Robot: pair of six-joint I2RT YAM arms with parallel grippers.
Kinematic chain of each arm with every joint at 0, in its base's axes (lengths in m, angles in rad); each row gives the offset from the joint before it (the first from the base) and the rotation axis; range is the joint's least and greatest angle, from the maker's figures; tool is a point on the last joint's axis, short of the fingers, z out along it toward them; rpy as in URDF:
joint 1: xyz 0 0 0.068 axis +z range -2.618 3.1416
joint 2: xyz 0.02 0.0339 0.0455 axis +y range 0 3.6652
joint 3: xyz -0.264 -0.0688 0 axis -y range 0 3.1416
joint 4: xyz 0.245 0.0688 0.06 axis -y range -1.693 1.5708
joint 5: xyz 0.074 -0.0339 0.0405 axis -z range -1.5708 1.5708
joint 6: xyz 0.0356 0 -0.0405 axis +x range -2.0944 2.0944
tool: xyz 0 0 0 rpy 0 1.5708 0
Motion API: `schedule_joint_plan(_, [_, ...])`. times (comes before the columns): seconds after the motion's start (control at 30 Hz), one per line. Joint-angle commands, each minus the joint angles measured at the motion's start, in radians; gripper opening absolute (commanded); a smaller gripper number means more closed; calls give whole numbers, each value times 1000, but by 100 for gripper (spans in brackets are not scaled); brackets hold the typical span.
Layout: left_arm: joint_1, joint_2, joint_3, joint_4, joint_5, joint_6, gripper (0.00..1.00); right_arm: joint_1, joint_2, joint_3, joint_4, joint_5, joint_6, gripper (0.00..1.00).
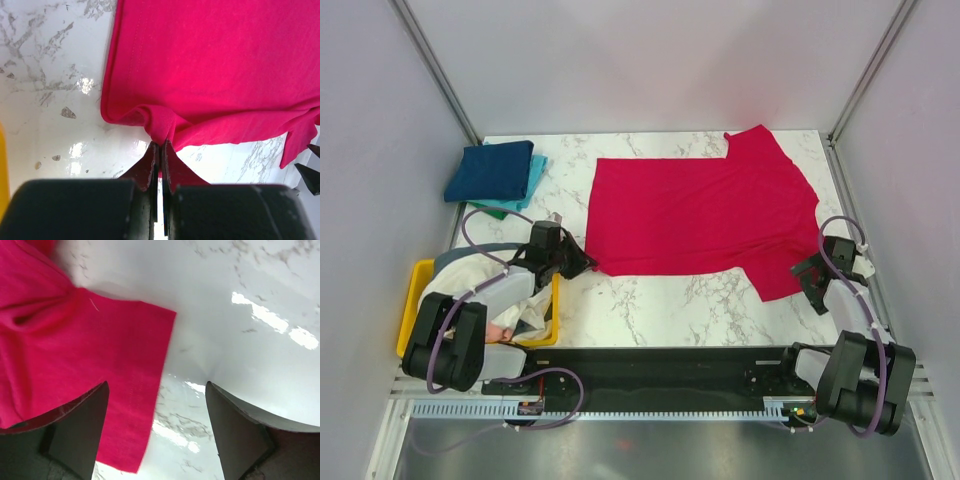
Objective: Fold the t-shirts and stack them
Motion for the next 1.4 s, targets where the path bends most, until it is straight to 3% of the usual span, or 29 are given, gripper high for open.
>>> schedule_joint_plan(0.0, [-2,-36,-3,39,15,-17,2,-3,20,-38,82,-5,38,84])
schedule_joint_plan(0.2, [-3,-30,-6,50,9,-17,2,-6,120,-35,181,-64,9,64])
schedule_joint_plan(0.23, [-3,-28,-8,50,6,-16,2,-6,131,-35,191,-73,4,54])
schedule_joint_plan(0.33, [-3,-27,-5,51,9,-16,2,-6,145,-39,219,-100,-5,41])
schedule_joint_plan(0.47, [-3,-39,-3,51,18,-19,2,-6,117,-47,245,-127,-25,30])
schedule_joint_plan(0.53, [-3,-50,0,44,18,-20,2,-8,102,-53,248,-143,-31,13])
schedule_joint_plan(0.63, [-2,-84,1,21,18,-19,2,-8,57,-53,224,-148,-42,0])
schedule_joint_plan(0.83, [-3,-223,-3,-77,30,-10,2,-8,-122,31,25,-117,-46,0])
schedule_joint_plan(0.93, [-5,-310,-2,-156,46,18,2,-8,-307,118,-165,-79,-52,0])
schedule_joint_plan(1.1, [-5,-458,-8,-281,53,38,2,-8,-423,290,-362,-54,-75,0])
schedule_joint_plan(1.37, [-9,-631,-8,-464,81,38,2,12,-540,363,-546,-35,-100,0])
